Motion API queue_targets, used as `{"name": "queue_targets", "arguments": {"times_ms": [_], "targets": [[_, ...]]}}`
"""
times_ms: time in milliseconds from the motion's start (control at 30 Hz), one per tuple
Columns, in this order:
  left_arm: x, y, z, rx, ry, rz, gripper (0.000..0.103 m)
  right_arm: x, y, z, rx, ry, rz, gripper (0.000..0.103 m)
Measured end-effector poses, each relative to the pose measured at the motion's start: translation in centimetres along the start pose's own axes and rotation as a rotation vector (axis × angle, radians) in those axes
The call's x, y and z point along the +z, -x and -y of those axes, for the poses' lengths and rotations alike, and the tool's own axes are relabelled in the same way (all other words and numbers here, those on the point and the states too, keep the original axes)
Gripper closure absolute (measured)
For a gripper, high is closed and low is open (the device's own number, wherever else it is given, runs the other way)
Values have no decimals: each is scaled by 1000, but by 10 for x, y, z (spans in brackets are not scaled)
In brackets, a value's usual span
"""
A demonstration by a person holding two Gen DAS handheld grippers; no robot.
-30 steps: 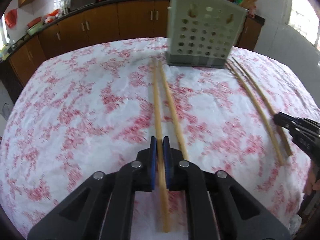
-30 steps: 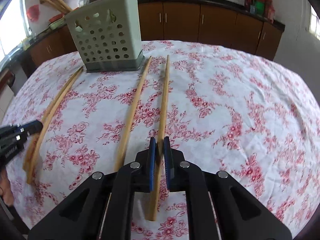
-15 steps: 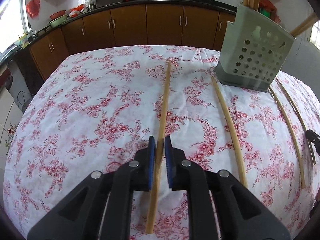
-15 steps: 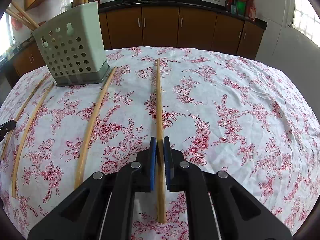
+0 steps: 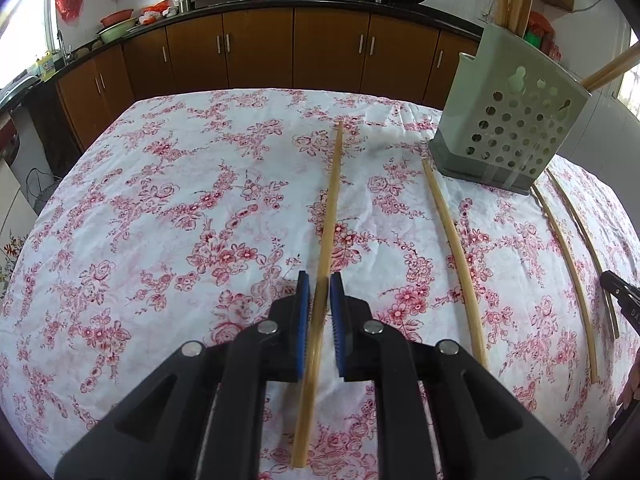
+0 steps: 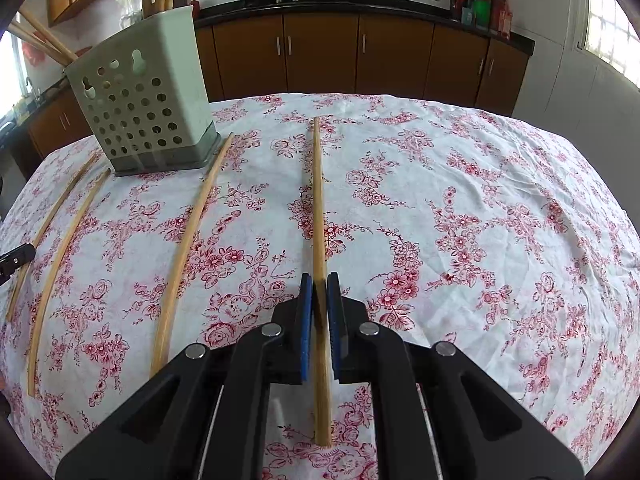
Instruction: Organize utensils
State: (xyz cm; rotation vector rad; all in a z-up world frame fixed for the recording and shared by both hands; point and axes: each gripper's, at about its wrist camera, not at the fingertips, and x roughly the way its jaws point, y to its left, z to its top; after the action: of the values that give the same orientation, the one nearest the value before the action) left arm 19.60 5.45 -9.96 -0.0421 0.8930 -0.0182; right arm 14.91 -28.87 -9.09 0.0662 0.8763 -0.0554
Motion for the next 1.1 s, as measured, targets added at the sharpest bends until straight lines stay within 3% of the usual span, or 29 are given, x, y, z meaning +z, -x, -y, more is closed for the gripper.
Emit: {"name": "queue_targets", "arguments": {"times_ms": [1100], "targets": [[-1,1,-1,-25,24,2,90,0,0,1,0,0,0,94]]}}
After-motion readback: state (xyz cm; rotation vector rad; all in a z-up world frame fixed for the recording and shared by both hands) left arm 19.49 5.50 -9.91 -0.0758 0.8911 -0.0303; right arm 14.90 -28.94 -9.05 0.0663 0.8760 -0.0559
